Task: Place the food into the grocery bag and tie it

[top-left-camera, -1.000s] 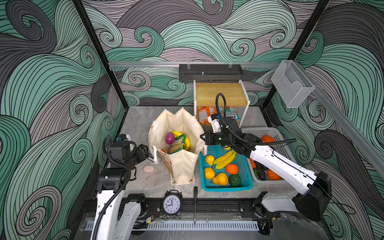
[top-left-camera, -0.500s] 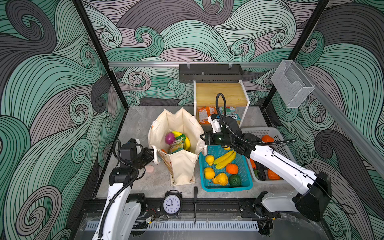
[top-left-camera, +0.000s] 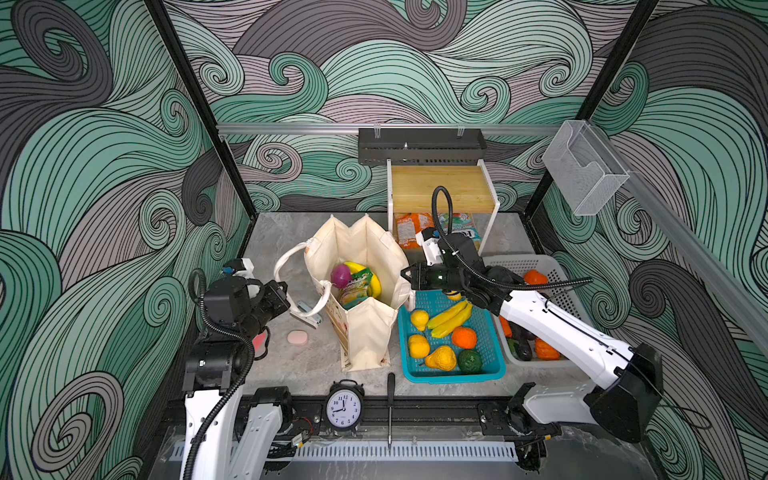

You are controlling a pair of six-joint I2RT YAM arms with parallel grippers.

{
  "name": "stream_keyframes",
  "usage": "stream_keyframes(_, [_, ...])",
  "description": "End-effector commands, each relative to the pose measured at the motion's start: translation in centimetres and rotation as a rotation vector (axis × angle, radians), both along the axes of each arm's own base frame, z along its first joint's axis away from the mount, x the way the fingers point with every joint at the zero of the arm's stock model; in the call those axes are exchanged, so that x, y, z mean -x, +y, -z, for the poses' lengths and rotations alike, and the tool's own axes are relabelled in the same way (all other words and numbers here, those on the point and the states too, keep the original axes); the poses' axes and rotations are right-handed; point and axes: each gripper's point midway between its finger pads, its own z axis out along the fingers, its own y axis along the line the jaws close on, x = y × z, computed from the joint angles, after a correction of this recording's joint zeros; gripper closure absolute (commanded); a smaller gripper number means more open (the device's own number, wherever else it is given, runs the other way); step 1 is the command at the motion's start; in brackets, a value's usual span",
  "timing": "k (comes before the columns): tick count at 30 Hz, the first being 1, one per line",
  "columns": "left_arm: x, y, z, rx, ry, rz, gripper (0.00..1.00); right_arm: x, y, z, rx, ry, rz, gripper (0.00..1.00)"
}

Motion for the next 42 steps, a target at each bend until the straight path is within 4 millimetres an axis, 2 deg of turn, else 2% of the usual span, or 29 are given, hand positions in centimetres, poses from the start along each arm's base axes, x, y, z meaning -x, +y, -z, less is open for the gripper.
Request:
stream_keyframes(1, [-0.1, -1.8, -3.4, 0.045, -0.077, 0.101, 0.78, -0.3, -0.2, 0.7, 0.030, 0.000, -0.003, 1.00])
stream_keyframes(5, [-2.3, -3.5, -3.4, 0.153, -0.092, 0.180, 0.73, -0.2, -0.1, 0.7, 0.025, 0.002, -0.005, 1.00])
stream_keyframes(8, [-2.9, -2.9, -3.4, 0.144, -0.112, 0.140, 0.72, -0.1, -0.2, 0.6, 0.023, 0.002, -0.005, 1.00])
stream_keyframes(12, [-2.8, -1.9, -5.1, 0.087, -0.135, 0.099, 0.71, -0.1, -0.2, 0.7, 0.021, 0.001, -0.005, 1.00])
stream_keyframes(17, [-2.8, -1.8, -7.5, 0.070, -0.183, 0.099, 0.64, -0.2, -0.1, 1.1, 0.029, 0.006, -0.006, 1.00])
stream_keyframes(18, [-2.9, -1.8, -7.7, 0.071, -0.195, 0.099, 0.64, -0.3, -0.1, 1.1, 0.028, 0.008, -0.003, 1.00])
stream_keyframes(21, [-3.9, -2.3, -7.3, 0.093, -0.181, 0.129, 0.85, -0.3, -0.1, 1.2, 0.028, 0.009, -0.004, 0.99])
stream_keyframes(23, [-4.2, -2.4, -6.9, 0.095, -0.163, 0.140, 0.92, -0.2, -0.1, 1.0, 0.022, 0.006, -0.007, 0.91])
stream_keyframes(25, [-4.3, -2.3, -6.6, 0.083, -0.158, 0.136, 0.94, 0.0, -0.3, 0.9, 0.005, 0.015, -0.011, 0.72])
stream_keyframes(27, [-4.2, -2.1, -6.1, 0.069, -0.153, 0.131, 0.96, -0.3, -0.4, -0.5, -0.052, -0.017, -0.011, 0.47])
stream_keyframes(30, [-4.2, -1.7, -5.1, 0.041, -0.134, 0.119, 0.96, -0.3, -1.9, -1.8, -0.108, -0.037, 0.009, 0.27])
stream_keyframes(32, [-4.1, -1.4, -4.7, 0.021, -0.130, 0.108, 0.96, -0.4, -3.3, -2.3, -0.120, -0.050, 0.040, 0.19])
stream_keyframes(35, [-3.9, -1.1, -4.5, -0.008, -0.139, 0.102, 0.96, -0.5, -5.6, -1.6, -0.116, -0.044, 0.102, 0.16])
stream_keyframes(38, [-3.9, -1.0, -4.2, -0.025, -0.142, 0.101, 0.95, -0.7, -7.2, 1.1, -0.075, 0.017, 0.152, 0.17])
stream_keyframes(40, [-4.0, -1.2, -3.9, -0.025, -0.145, 0.110, 0.95, -0.7, -7.3, 2.9, -0.067, 0.061, 0.160, 0.19])
stream_keyframes(42, [-4.1, -1.4, -3.7, -0.017, -0.154, 0.126, 0.95, -0.6, -6.4, 4.4, -0.079, 0.110, 0.123, 0.21])
